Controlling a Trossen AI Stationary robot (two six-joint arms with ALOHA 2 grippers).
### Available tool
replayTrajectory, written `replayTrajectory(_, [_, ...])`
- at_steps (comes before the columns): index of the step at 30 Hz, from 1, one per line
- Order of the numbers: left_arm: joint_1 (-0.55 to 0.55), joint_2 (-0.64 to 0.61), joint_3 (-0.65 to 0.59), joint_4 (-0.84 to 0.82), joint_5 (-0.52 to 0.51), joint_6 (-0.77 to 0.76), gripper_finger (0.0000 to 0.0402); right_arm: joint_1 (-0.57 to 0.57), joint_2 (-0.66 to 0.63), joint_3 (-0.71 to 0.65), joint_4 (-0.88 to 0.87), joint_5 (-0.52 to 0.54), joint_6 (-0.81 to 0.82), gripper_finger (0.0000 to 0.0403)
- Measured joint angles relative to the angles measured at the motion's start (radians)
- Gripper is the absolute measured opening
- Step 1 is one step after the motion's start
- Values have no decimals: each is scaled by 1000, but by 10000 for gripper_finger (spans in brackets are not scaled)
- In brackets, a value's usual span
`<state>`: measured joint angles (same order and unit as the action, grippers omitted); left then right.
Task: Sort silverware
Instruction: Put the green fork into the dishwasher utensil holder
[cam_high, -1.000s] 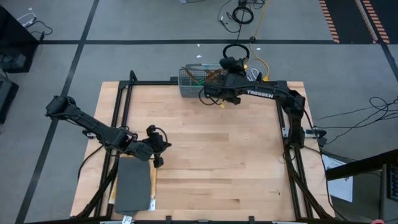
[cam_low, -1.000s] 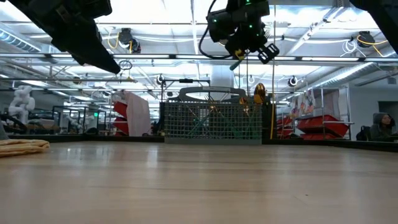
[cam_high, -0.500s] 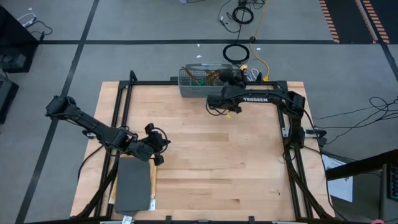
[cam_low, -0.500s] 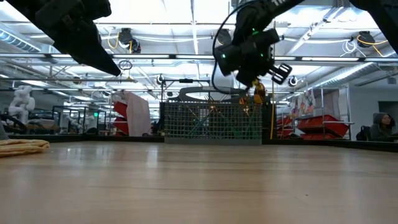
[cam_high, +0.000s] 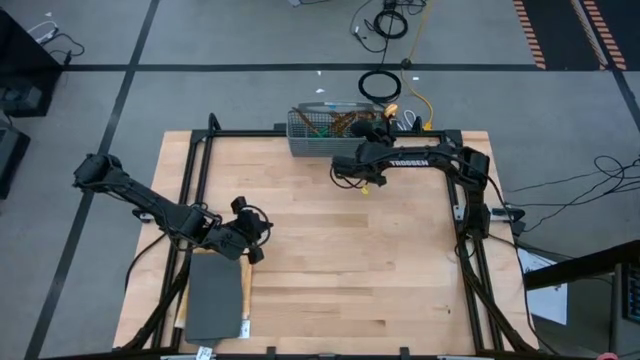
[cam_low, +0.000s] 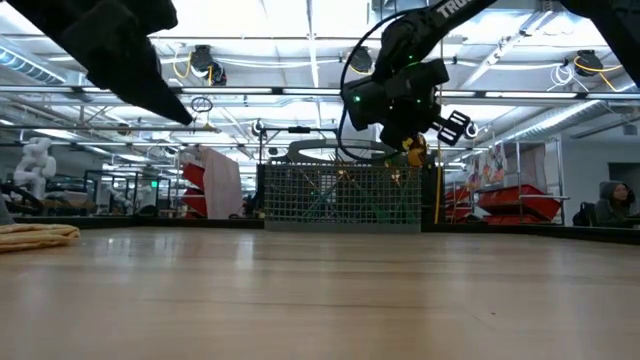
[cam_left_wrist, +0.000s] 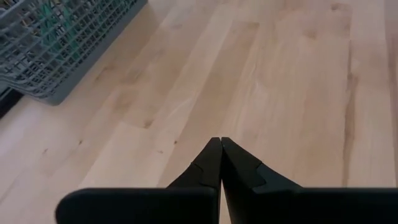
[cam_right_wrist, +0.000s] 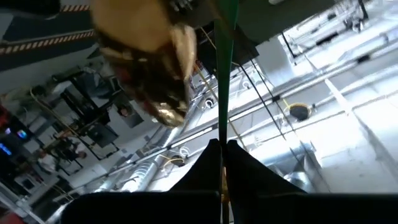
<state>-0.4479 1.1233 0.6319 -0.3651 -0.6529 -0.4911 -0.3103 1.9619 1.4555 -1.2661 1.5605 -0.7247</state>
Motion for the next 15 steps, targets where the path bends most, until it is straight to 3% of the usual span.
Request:
replayTrajectory(8, [-1,0,0,-104,0,-2,11,-4,15,0,-24,-16,-40,0])
replayTrajectory(15, [-6,-33,0,-89,9,-27,11,-2,15,0,-102,-62,-104,0])
